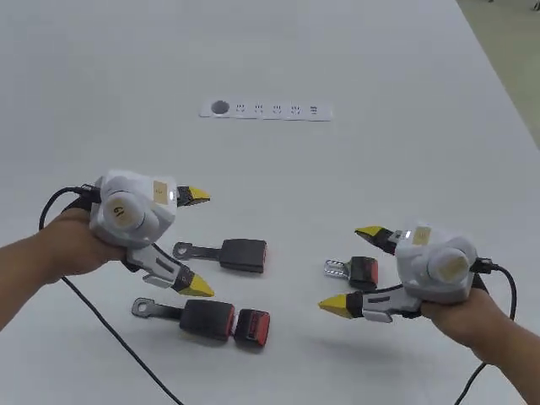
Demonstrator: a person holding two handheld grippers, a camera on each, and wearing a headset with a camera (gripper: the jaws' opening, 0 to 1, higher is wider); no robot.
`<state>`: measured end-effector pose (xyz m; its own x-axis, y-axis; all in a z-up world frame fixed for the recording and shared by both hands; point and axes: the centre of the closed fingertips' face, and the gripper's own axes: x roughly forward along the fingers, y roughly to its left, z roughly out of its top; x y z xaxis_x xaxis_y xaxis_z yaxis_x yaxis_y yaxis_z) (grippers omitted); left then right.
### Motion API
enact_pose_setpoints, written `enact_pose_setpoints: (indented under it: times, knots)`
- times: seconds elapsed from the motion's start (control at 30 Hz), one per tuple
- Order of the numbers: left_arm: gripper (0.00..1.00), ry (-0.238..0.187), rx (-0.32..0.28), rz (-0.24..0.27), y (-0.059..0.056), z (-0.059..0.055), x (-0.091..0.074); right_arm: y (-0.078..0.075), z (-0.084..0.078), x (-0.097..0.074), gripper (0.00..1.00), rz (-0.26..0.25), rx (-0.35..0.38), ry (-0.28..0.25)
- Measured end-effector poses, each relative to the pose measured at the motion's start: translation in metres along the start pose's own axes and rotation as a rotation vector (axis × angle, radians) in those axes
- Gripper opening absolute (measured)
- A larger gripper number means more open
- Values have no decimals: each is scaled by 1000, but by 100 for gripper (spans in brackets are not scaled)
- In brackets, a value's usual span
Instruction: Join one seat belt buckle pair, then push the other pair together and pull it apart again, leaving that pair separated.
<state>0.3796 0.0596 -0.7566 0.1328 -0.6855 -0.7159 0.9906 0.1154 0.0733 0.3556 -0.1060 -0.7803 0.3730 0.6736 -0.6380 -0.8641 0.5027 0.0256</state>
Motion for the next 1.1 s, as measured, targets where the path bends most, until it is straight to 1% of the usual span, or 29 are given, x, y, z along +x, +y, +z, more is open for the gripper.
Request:
enact_pose_setpoints:
  times: [0.03, 0.1, 0.13, 0.23, 0.3, 0.37, 0.47, 0.53, 0.67, 0.73, 0.83, 0.87, 0.9, 1.0, 1.07, 1.1]
  knots:
    - [91, 2, 4, -6, 1, -1, 3, -5, -7, -1, 84, -8, -4, 25]
    - [88, 4, 8, -16, 3, -2, 9, -12, -18, -1, 84, -10, -8, 51]
    - [87, 12, 7, -23, 4, -4, 13, -15, -22, -2, 84, -9, 0, 62]
    - [86, 21, -5, -39, 6, -9, 22, -24, -33, -2, 84, 4, 19, 78]
    - [85, 26, -10, -47, 6, -11, 29, -27, -40, -1, 84, 13, 24, 99]
    - [83, 20, -24, -56, 5, -13, 35, -28, -47, 0, 83, 26, 27, 115]
    - [82, 31, -34, -63, 5, -19, 44, -28, -55, 4, 81, 47, 19, 140]
    - [80, 38, -49, -79, 2, -24, 51, -28, -58, 6, 79, 60, 16, 148]
    - [75, 56, -43, -94, 0, -30, 61, -28, -64, 9, 72, 83, 3, 161]
    - [72, 62, -45, -92, 2, -33, 64, -30, -66, 9, 70, 90, 0, 165]
    - [65, 70, -51, -85, 5, -35, 68, -29, -68, 9, 63, 109, -6, 170]
    - [64, 71, -48, -86, 5, -35, 68, -29, -69, 8, 62, 111, -15, 174]
    - [63, 75, -39, -88, 4, -36, 70, -29, -68, 8, 61, 115, -39, 171]
    - [59, 86, -33, -95, 4, -39, 73, -30, -68, 7, 56, 124, -38, 167]
    - [56, 106, 9, -108, 1, -42, 74, -30, -71, 6, 48, 142, -45, 177]
    - [55, 83, 8, -110, 1, -38, 75, -30, -70, 6, 45, 147, -57, 175]
